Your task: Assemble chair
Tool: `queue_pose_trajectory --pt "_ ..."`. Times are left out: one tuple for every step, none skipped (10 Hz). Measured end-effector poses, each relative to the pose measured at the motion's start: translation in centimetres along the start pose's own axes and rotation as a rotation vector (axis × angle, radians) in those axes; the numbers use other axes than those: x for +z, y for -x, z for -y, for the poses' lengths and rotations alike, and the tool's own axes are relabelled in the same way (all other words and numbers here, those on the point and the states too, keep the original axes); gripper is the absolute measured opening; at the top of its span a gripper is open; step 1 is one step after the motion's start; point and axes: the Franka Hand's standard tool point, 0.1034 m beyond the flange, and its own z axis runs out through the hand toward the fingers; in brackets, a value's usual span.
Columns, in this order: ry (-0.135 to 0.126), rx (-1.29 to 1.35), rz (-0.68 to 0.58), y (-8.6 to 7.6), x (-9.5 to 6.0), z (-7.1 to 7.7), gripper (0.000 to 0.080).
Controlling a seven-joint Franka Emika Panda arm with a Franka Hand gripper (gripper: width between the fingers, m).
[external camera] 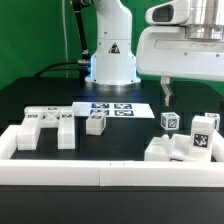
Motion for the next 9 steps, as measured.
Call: queue_pose_trajectory --pt "0.001 0.0 0.001 0.0 0.1 0.0 0.0649" --pt "0.001 0.0 0.001 0.0 0.1 0.0 0.0649" --pt "-0.005 -0.056 -0.017 0.1 0.1 -0.2 0.0649" --pt "-0.013 -0.119 -0.033 1.1 0.5 -1.6 0.0649" --pt "-0.009 -0.138 -0.027 2.0 0.6 -3.8 0.0649" --pt "-0.006 -0.164 -0.022 2.2 0.5 -5.9 0.0649" --pt "0.002 -0.177 -0.018 2.3 0.6 -7.5 0.0649" --pt "0.011 -0.198 -0.013 2.0 0.8 -8.9 0.0649" --pt "0.018 -0.234 -0.015 1.3 1.1 -11.0 0.0649"
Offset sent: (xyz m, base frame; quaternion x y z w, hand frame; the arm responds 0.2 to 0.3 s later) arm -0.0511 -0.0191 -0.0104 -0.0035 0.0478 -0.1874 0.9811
